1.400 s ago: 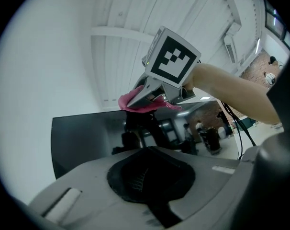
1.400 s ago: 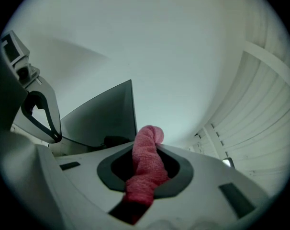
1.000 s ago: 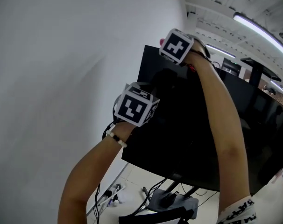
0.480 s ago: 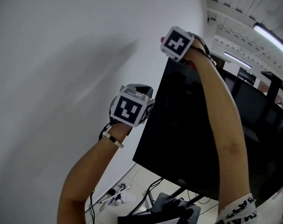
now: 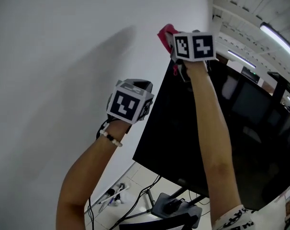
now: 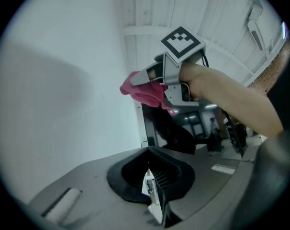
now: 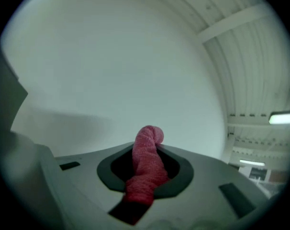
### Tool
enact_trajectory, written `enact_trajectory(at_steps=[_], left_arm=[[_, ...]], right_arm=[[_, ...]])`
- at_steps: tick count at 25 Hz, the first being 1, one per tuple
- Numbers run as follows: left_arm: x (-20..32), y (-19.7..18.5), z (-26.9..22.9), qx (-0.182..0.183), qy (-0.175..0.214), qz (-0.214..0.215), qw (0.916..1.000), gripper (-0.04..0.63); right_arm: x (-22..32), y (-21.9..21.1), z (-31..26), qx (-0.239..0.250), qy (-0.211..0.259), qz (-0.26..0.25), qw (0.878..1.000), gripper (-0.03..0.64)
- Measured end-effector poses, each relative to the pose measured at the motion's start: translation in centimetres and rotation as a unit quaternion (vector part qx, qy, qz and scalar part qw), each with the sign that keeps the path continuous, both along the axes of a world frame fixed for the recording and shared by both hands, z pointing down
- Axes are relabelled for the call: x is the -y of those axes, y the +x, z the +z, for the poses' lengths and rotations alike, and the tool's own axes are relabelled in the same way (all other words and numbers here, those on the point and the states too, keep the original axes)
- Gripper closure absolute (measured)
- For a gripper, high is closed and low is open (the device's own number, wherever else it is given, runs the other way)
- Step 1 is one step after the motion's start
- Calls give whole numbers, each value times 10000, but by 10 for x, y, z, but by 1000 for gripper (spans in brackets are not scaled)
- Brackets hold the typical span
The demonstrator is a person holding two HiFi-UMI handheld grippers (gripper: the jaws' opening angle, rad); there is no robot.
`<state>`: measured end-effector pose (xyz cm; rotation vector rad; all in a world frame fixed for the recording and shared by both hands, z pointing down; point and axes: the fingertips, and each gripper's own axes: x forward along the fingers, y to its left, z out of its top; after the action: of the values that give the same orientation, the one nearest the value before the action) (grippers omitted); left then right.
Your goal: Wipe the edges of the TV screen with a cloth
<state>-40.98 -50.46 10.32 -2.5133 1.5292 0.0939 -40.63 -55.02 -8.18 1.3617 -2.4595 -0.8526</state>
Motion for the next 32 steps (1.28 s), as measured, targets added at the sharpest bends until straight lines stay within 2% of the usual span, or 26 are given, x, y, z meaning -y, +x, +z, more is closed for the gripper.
enact_trajectory(at_steps=[3,6,10,12,15,19,23,32], left_arm=[[-2,-5,-3,-100,3,-42,9999,609],[-5,-1,-6,-88,49,-79,9999,609],[-6,-2,-11,-22,95,-61,9999,609],[-8,-4,-11,-14,119,-41,9999,609],[-12,-5,-5,-9,115,28,9999,609],[-19,-13,3,-46,70,53,10000,609],[-17,-16,4,-95,46,34,9999,609],[-28,-15,20,24,-56,143,9999,609]], right_arm=[[7,14,23,1306,-307,-85,9909,537],[21,26,43,2136,-649,-115,9747,537],[49,32,49,3227,-1417,-310,9353,537],[61,38,50,3577,-1720,-354,9172,537],[68,49,47,3883,-1840,-323,9024,536],[64,49,43,4110,-1711,-260,8950,536],[67,56,46,4435,-1777,-286,8780,536],[63,56,89,4715,-1717,-73,8650,535]])
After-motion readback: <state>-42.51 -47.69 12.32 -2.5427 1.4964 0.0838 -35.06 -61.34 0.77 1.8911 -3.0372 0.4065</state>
